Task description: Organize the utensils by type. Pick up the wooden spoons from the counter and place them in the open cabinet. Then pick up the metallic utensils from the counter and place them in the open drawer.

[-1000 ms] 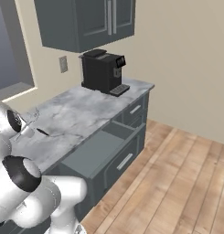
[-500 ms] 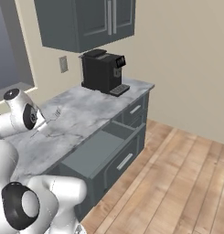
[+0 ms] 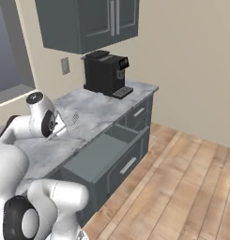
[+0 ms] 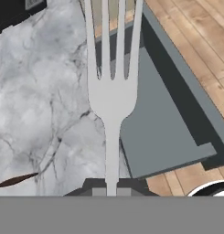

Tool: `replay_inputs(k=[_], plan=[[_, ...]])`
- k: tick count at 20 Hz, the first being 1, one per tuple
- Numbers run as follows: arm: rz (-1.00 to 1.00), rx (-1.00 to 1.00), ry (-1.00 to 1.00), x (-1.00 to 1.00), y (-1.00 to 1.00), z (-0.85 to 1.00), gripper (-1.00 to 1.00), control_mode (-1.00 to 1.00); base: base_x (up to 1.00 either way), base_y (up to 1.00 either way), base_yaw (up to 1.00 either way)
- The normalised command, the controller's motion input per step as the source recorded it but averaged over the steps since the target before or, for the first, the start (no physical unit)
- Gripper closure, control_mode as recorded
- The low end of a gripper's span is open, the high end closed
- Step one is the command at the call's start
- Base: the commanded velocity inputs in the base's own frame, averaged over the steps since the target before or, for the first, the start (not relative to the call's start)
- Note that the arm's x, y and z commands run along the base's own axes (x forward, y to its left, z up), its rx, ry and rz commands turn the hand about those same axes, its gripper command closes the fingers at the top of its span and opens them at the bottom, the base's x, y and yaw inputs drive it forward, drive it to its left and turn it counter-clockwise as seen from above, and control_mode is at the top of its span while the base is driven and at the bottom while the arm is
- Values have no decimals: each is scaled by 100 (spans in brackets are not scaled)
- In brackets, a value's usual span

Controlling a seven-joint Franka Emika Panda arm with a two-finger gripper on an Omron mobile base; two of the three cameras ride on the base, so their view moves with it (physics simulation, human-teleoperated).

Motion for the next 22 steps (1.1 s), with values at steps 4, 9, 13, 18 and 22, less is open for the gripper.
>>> replay_inputs(k=[4, 9, 13, 18, 22], plan=[[0, 4, 7, 18, -81, -5, 100, -100, 0, 0, 0], [0, 4, 7, 11, -87, -12, 100, -100, 0, 0, 0], [0, 0, 3, 21, -64, -28, 100, -100, 0, 0, 0], [0, 0, 0, 21, -41, -48, 100, -100, 0, 0, 0], [0, 0, 0, 25, -4, -56, 100, -100, 0, 0, 0]])
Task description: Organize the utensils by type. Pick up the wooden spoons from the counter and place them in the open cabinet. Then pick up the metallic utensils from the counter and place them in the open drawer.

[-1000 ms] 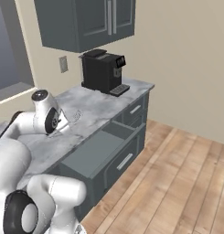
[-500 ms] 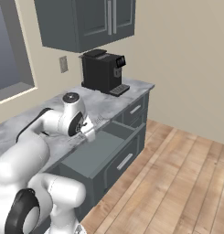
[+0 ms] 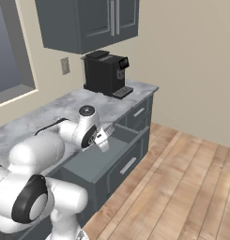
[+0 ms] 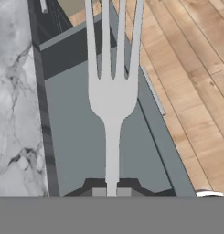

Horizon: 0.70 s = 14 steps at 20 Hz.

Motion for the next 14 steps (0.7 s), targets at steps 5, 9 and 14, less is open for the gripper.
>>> replay_inputs(k=[5, 9, 14], plan=[[0, 0, 0, 31, 0, -47, 100, -100, 0, 0, 0], [0, 0, 0, 32, 0, -38, 100, -100, 0, 0, 0], [0, 0, 0, 27, -11, -39, 100, -100, 0, 0, 0]])
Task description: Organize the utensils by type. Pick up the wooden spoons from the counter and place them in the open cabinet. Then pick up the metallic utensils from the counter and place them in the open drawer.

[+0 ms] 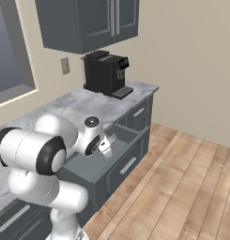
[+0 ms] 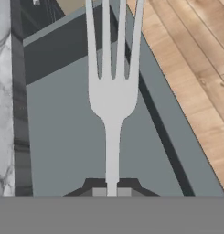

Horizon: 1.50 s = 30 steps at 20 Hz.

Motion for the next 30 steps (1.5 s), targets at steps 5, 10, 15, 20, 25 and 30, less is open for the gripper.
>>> replay_inputs(k=[5, 10, 15, 20, 25, 30], plan=[[0, 1, 0, 24, -25, -48, 100, -100, 0, 0, 0], [1, 4, -2, 23, -31, -53, 100, -100, 0, 0, 0], [0, 7, -7, 14, -37, -59, 100, -100, 0, 0, 0], [0, 2, -7, 5, -45, -79, 100, -100, 0, 0, 0], [0, 0, -9, 0, -70, -99, 100, -100, 0, 0, 0], [-5, 2, -2, 0, -100, -100, 100, -100, 0, 0, 0]])
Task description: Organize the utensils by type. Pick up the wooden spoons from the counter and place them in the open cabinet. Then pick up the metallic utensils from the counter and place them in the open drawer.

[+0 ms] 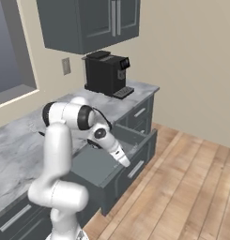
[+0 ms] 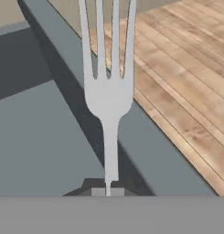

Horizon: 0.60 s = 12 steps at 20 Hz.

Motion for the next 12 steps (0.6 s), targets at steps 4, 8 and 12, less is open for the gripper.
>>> replay_inputs(k=[4, 8, 12], plan=[[-2, 16, 0, -6, -100, -100, 100, -100, 0, 0, 0], [0, 27, 0, -26, -100, -100, 100, -100, 0, 0, 0], [0, 31, -2, -28, -100, -100, 100, -100, 0, 0, 0]])
